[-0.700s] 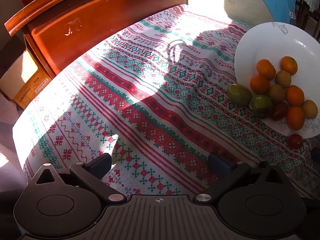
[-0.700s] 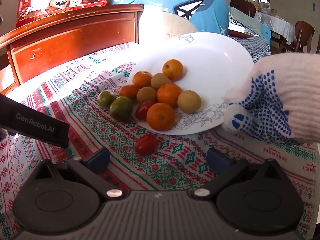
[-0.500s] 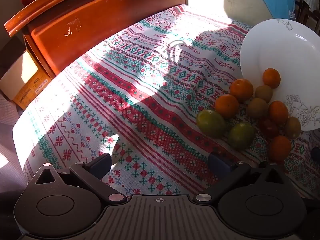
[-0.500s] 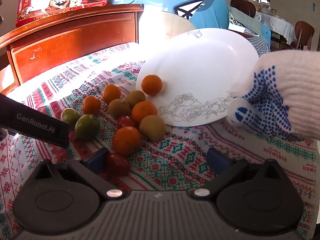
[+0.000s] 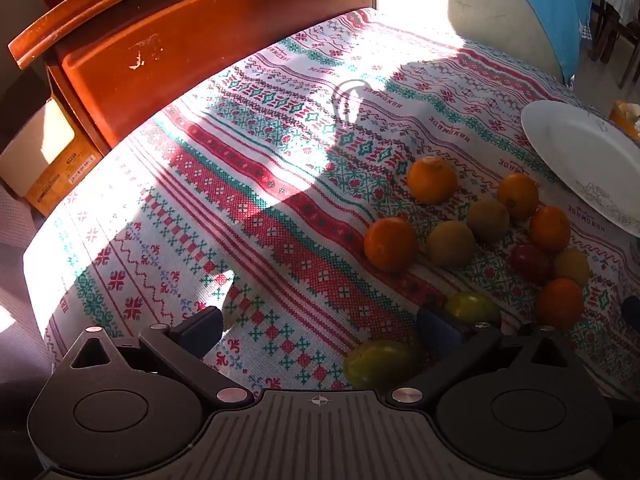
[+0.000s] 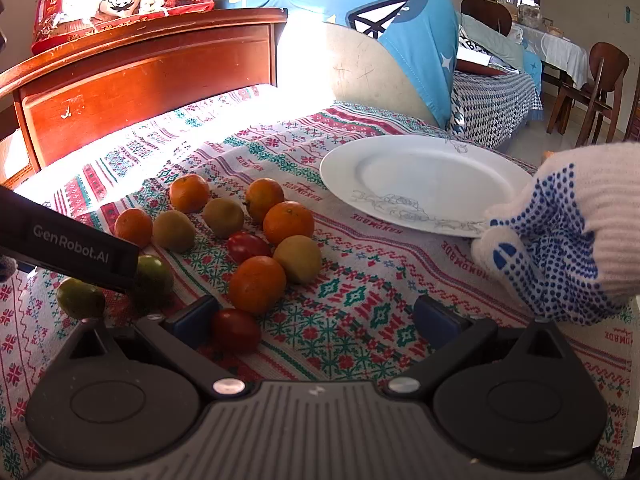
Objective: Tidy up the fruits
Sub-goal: 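Tip the white plate to spill the fruits onto the cloth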
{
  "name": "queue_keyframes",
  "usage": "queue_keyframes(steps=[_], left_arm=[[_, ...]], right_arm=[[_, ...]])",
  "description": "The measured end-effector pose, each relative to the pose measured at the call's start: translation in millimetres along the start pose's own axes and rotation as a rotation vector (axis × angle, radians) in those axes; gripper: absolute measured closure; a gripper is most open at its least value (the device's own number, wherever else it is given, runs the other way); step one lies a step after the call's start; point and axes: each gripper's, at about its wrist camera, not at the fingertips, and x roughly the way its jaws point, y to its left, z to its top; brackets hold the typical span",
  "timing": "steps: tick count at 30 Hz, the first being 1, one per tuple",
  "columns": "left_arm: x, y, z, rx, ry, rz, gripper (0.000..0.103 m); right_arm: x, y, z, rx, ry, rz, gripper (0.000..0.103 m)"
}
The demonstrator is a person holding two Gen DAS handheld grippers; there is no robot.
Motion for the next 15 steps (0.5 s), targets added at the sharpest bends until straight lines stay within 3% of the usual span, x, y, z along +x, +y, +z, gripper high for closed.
queue_keyframes(steps=[15], left_arm=[[0.3,-0.3,0.0,-0.016,0.008,-0.002,0.000]], right_arm=[[-0.3,0.4,-0.6,-0.001,0.000,0.000,0.001]])
